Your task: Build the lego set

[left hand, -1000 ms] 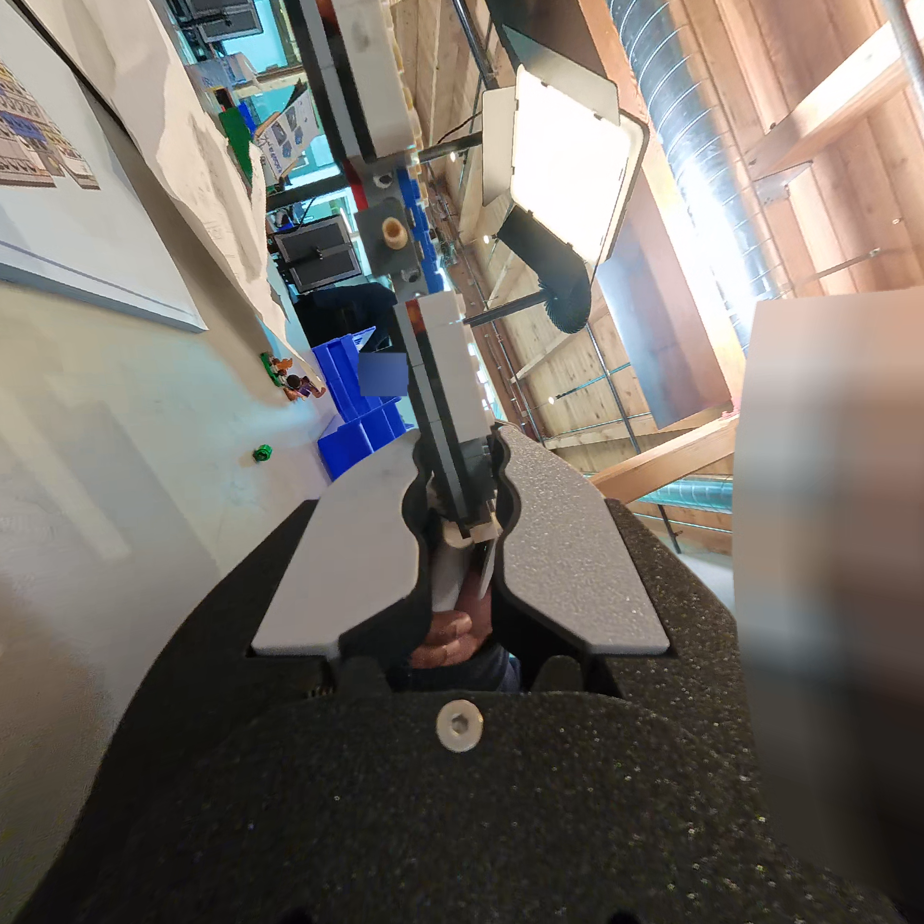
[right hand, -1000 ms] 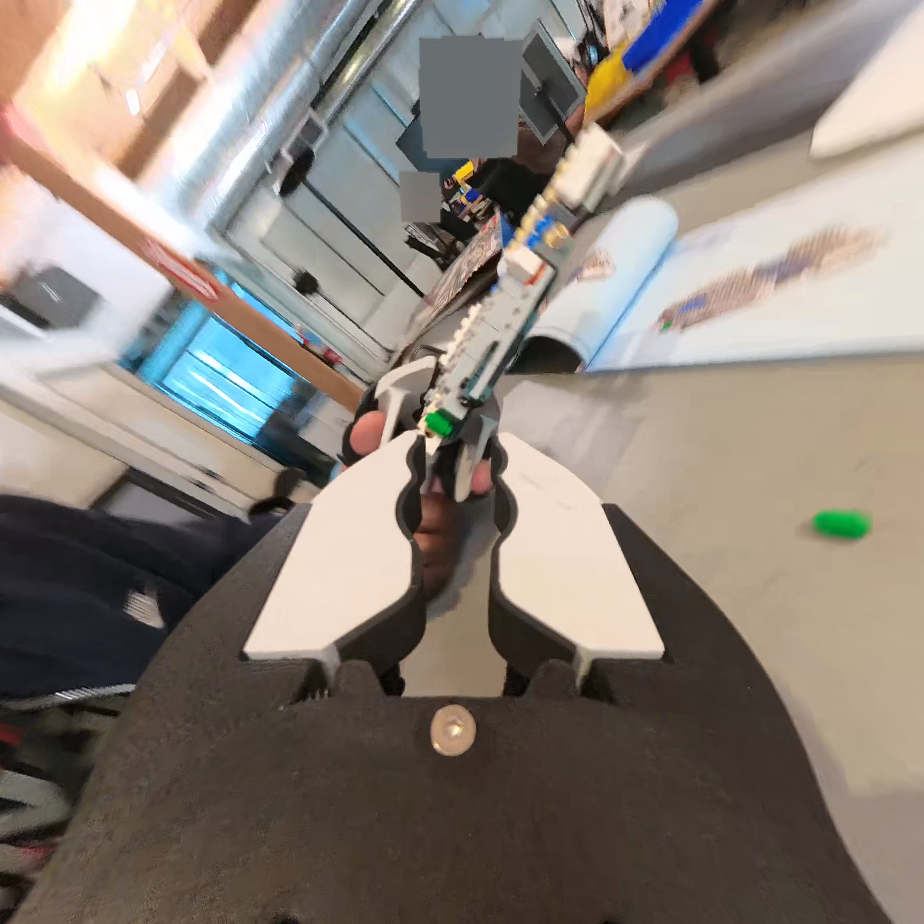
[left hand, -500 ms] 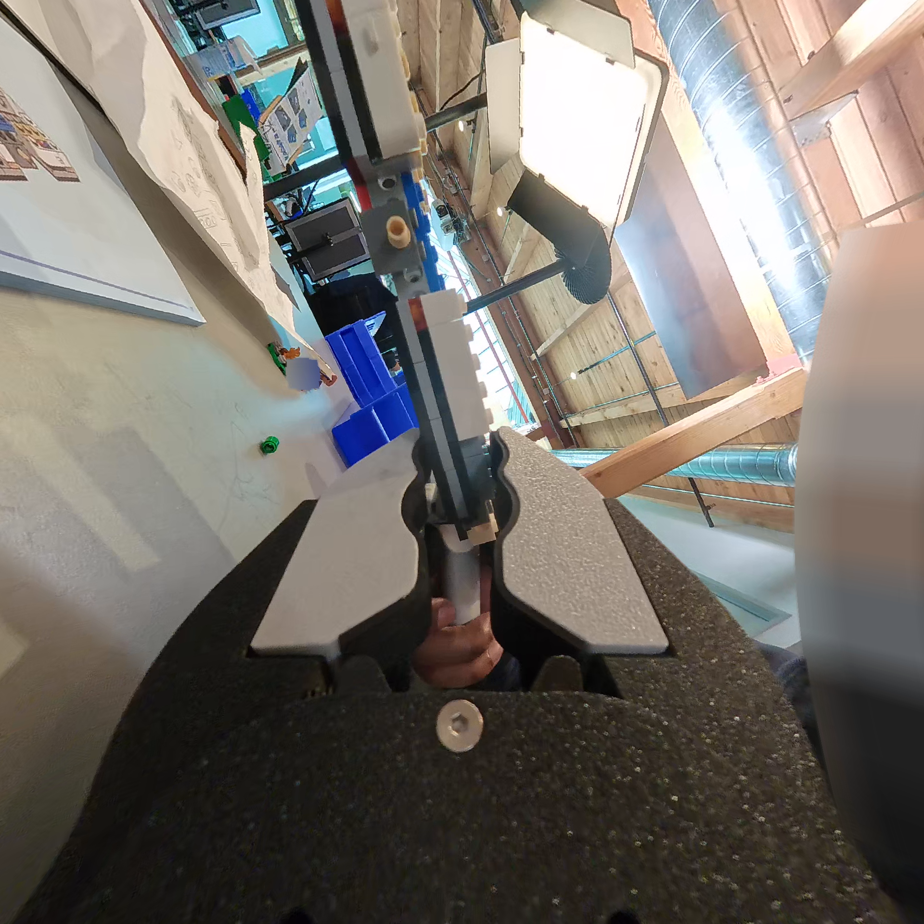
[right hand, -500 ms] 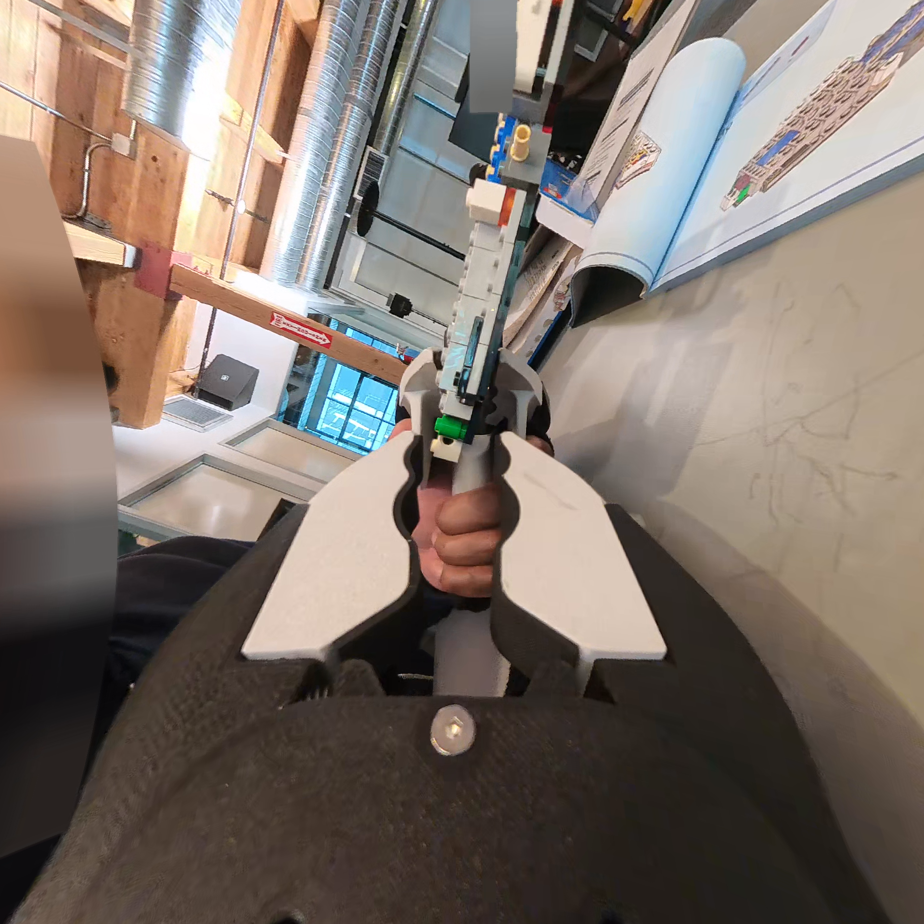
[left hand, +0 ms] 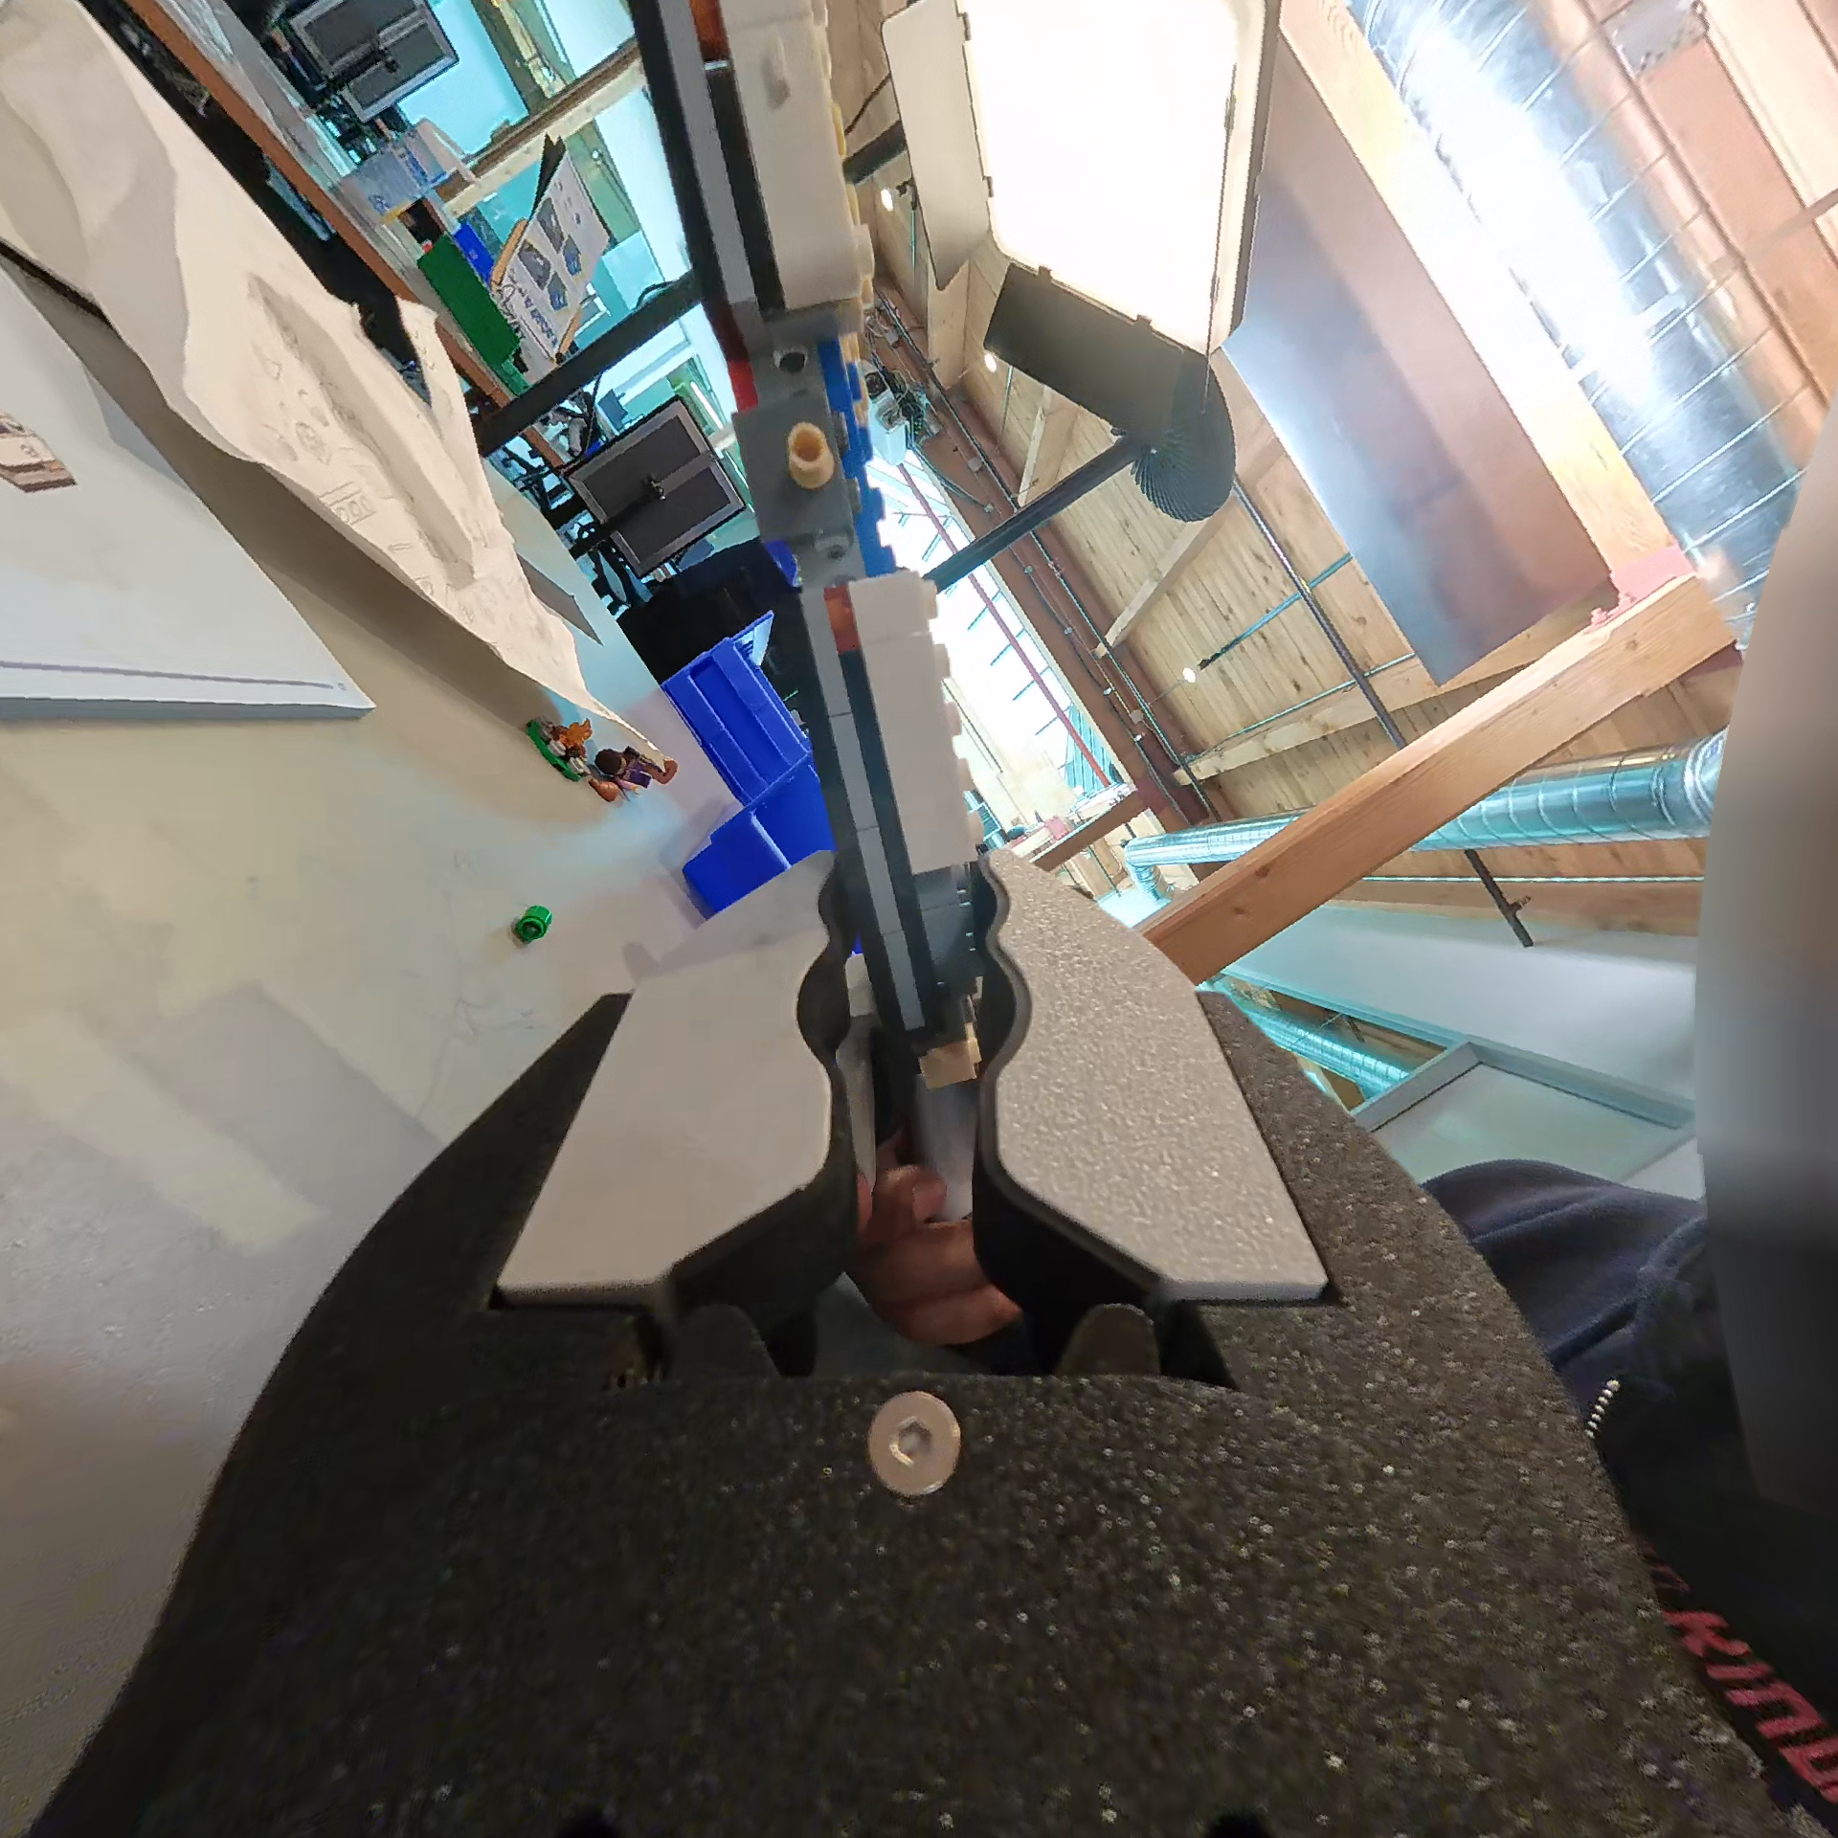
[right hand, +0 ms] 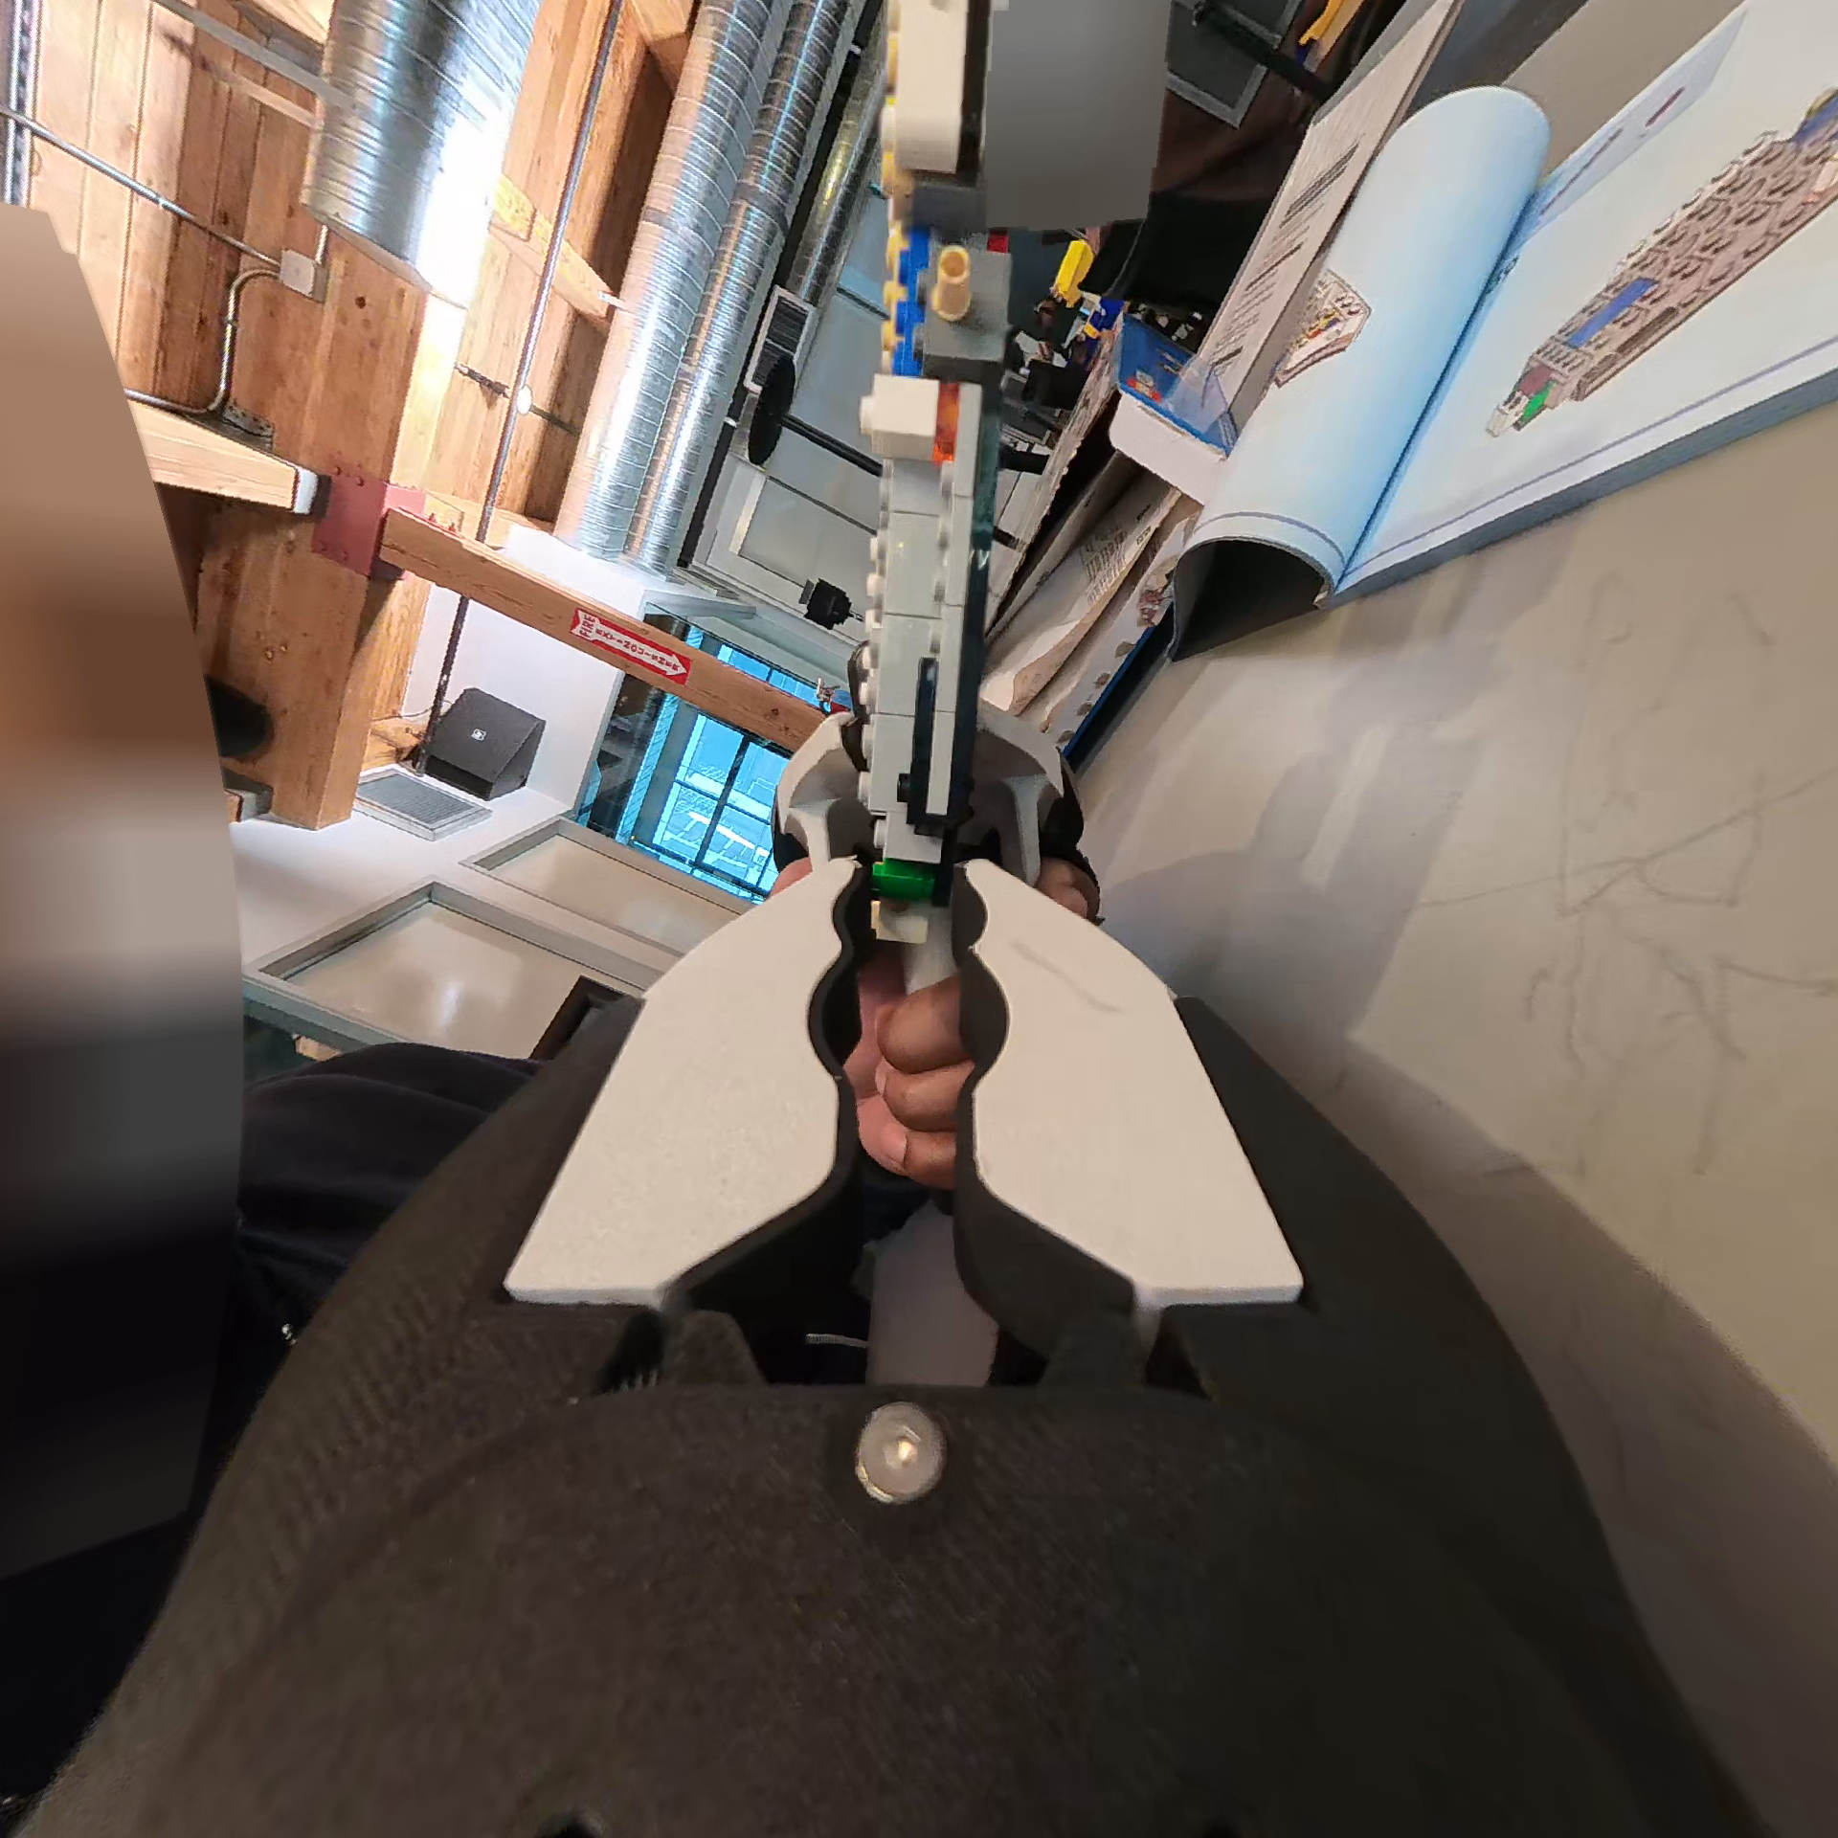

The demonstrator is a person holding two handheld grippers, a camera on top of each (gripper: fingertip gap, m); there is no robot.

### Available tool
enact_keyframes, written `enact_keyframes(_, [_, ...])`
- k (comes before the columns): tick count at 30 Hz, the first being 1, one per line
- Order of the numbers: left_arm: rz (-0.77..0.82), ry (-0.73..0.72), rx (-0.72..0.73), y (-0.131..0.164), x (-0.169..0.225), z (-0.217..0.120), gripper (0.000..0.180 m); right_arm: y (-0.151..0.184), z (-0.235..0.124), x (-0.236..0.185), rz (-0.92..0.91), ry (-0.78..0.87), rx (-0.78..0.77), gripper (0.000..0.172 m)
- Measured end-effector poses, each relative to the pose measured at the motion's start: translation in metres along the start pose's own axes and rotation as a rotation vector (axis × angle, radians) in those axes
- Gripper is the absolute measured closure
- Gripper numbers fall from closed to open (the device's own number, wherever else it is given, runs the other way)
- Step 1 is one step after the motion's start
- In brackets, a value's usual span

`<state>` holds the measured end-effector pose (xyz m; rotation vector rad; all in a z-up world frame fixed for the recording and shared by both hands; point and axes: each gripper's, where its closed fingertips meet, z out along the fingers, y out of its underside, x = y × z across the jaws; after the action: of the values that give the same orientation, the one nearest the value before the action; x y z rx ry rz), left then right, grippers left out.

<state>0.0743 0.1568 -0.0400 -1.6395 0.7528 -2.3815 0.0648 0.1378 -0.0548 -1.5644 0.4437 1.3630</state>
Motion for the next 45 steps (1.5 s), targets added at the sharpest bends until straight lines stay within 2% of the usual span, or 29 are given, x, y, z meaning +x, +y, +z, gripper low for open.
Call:
enact_keyframes(33, [-0.017, 0.032, -0.01, 0.001, 0.001, 0.001, 0.16, 0.001, -0.001, 0.001, -0.089, -0.001, 0.002, 0.157])
enact_keyframes(35, [-0.041, 0.025, -0.005, 0.0, -0.002, 0.001, 0.16, 0.004, -0.001, 0.003, -0.106, 0.009, -0.024, 0.152])
enact_keyframes(38, [-0.082, 0.017, 0.033, -0.008, -0.007, -0.003, 0.16, 0.004, -0.001, 0.005, -0.171, 0.032, -0.05, 0.133])
enact_keyframes(40, [-0.102, 0.003, 0.054, -0.014, -0.011, -0.006, 0.16, 0.002, -0.003, 0.008, -0.256, 0.067, -0.065, 0.129])
enact_keyframes(45, [-0.192, -0.013, 0.097, -0.021, -0.02, -0.011, 0.16, -0.019, -0.018, 0.021, -0.719, 0.308, -0.064, 0.128])
